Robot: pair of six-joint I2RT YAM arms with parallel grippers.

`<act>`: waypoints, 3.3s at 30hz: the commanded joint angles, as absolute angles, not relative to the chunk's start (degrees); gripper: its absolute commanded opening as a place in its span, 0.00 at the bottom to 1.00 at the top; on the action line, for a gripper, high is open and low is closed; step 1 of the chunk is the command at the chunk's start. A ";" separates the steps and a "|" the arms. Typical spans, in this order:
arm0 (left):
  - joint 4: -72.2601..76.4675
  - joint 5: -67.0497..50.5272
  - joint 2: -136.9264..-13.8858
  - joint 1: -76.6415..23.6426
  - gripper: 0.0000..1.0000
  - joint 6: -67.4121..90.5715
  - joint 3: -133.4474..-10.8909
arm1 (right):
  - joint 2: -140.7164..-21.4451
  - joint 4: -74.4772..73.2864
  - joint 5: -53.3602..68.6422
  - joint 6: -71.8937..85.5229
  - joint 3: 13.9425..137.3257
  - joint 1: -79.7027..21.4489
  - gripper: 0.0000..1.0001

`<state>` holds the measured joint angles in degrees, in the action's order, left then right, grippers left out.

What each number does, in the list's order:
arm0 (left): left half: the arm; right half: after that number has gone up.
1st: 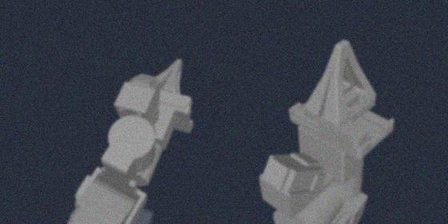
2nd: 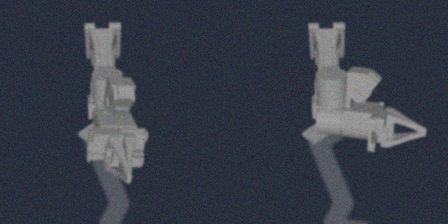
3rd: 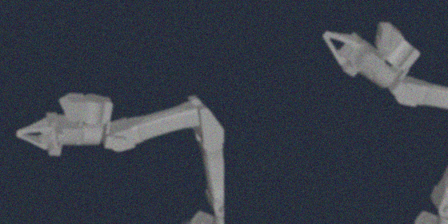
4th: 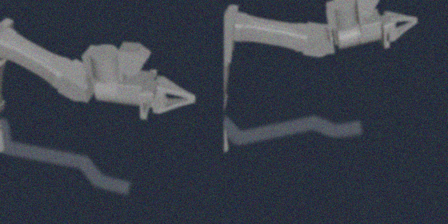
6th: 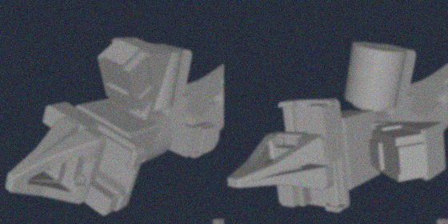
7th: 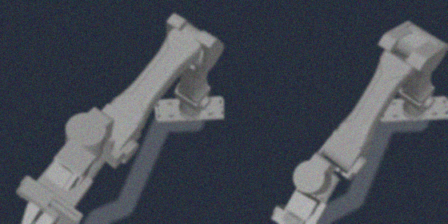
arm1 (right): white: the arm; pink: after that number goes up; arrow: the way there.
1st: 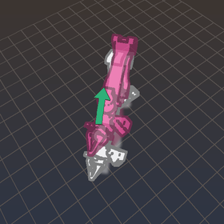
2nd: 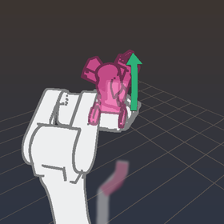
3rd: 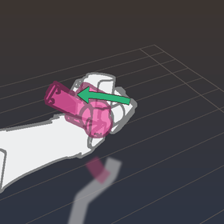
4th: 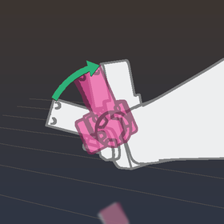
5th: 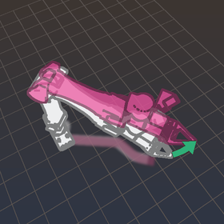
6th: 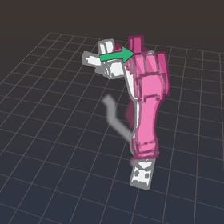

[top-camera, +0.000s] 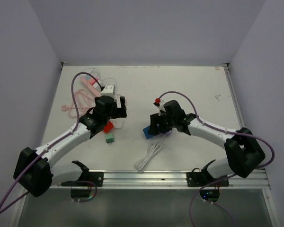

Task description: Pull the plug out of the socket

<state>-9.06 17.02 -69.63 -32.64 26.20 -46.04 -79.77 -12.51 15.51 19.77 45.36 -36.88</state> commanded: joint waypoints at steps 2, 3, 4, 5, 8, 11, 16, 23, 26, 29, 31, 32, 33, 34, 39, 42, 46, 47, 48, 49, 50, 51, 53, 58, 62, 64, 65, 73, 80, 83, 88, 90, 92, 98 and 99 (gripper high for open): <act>-11.07 22.59 -64.52 -32.26 0.99 25.40 -43.42 | -86.37 1.47 22.92 24.95 50.35 -38.41 0.03; -11.16 22.67 -64.16 -32.26 0.99 25.49 -43.16 | -87.61 2.89 23.81 25.57 50.88 -39.10 0.04; -11.34 22.76 -63.81 -32.17 0.99 25.49 -43.07 | -89.11 4.47 24.86 26.36 51.24 -39.29 0.09; -11.77 22.76 -63.46 -32.25 0.99 25.49 -42.98 | -90.25 6.31 25.48 27.32 51.41 -39.55 0.12; -12.13 23.11 -63.11 -32.26 0.99 25.66 -42.63 | -94.65 11.33 25.05 31.63 52.38 -39.64 0.39; -12.48 23.12 -62.84 -32.26 0.99 25.84 -42.45 | -96.15 8.37 21.89 31.56 53.61 -39.64 0.61; -12.22 23.73 -62.49 -32.17 0.99 25.31 -42.28 | -89.32 -0.25 15.13 26.20 55.37 -39.64 0.90; -11.60 23.12 -65.21 -32.26 0.99 24.08 -44.12 | -80.00 -13.96 -1.91 25.66 54.23 -39.64 0.98; -11.43 23.38 -65.65 -32.26 0.99 23.91 -45.00 | -78.58 -21.33 -12.11 29.17 53.18 -39.64 0.96; -11.42 24.26 -66.09 -32.25 0.99 23.73 -45.70 | -79.71 -25.21 -17.04 32.16 53.09 -39.64 0.96; -11.60 24.43 -66.71 -32.26 1.00 23.47 -46.05 | -81.82 -26.71 -19.42 34.79 53.44 -39.64 0.96; -11.78 24.52 -66.80 -32.17 0.99 23.47 -46.40 | -82.70 -27.41 -20.38 36.46 53.79 -39.64 0.96; -11.86 24.70 -66.88 -32.17 1.00 23.38 -46.49 | -84.27 -27.60 -20.91 37.26 53.88 -39.64 0.96; -11.95 24.87 -66.88 -32.17 1.00 23.38 -46.49 | -85.16 -27.86 -21.61 38.05 54.05 -39.64 0.96; -12.48 25.40 -66.62 -31.91 0.99 22.85 -46.14 | -90.34 -29.09 -24.60 42.01 54.93 -39.55 0.93; -12.83 25.84 -66.45 -31.55 0.99 22.33 -45.97 | -93.42 -29.01 -24.87 41.93 55.46 -38.24 0.79; -12.83 26.28 -66.01 -31.20 1.00 21.89 -45.79 | -93.78 -26.81 -23.04 38.95 54.85 -32.18 0.47; -12.83 26.19 -65.92 -30.94 1.00 21.88 -45.70 | -93.52 -25.24 -21.81 36.59 54.67 -28.77 0.41; -12.75 26.19 -65.92 -30.85 1.00 21.71 -45.53 | -93.43 -24.88 -21.36 35.34 54.93 -27.09 0.30; -12.66 26.10 -66.00 -30.76 0.99 21.62 -45.35 | -93.43 -24.44 -21.27 33.85 55.54 -25.68 0.26; -12.57 25.84 -66.09 -30.67 0.99 21.62 -45.26 | -94.04 -23.65 -21.36 30.36 57.20 -23.14 0.23; -12.57 25.84 -66.18 -30.59 0.99 21.62 -45.18 | -94.56 -23.56 -21.97 28.84 58.43 -21.98 0.16; -12.57 25.66 -66.36 -30.32 0.99 21.71 -44.83 | -97.10 -23.38 -21.62 24.90 62.72 -18.92 0.15; -12.13 25.22 -66.36 -29.62 0.99 21.62 -44.47 | -103.61 -23.90 -18.72 19.26 71.18 -16.44 0.20; -12.48 25.05 -66.18 -28.66 0.99 21.88 -44.47 | -107.74 -24.78 -25.13 17.75 74.52 -12.77 0.22; -12.39 24.52 -66.53 -28.04 1.00 22.15 -44.56 | -109.59 -25.13 -23.31 18.19 76.36 -10.12 0.25; -12.39 24.26 -66.71 -27.43 1.00 22.15 -44.65 | -109.95 -25.22 -22.77 18.72 76.99 -8.37 0.29; -13.79 20.83 -74.26 -21.01 0.99 25.49 -51.05 | -111.97 -27.42 -22.15 19.24 84.01 -6.86 0.71; -14.68 20.83 -81.73 -15.13 1.00 27.51 -59.58 | -103.20 -24.88 -13.10 21.26 77.98 -8.25 0.91; -14.59 21.44 -86.21 -12.40 1.00 28.82 -64.15 | -97.66 -23.47 -8.97 22.49 73.76 -10.71 0.91; -13.37 23.38 -94.38 -8.62 1.00 31.29 -71.35 | -88.62 -21.36 -6.50 22.85 67.33 -17.21 0.91; -13.53 23.29 -98.06 -6.78 0.98 32.51 -74.42 | -85.54 -19.79 -3.10 24.16 63.22 -20.47 0.91; -13.71 23.03 -100.45 -6.42 0.97 32.95 -76.11 | -83.51 -18.64 -1.34 25.31 60.92 -21.53 0.91; -13.71 21.71 -108.89 -6.06 0.93 33.40 -80.24 | -78.32 -17.14 -0.26 25.75 54.50 -23.12 0.91; -13.88 21.62 -110.64 -5.98 0.91 33.57 -80.59 | -77.96 -17.40 -0.44 25.58 54.23 -23.12 0.91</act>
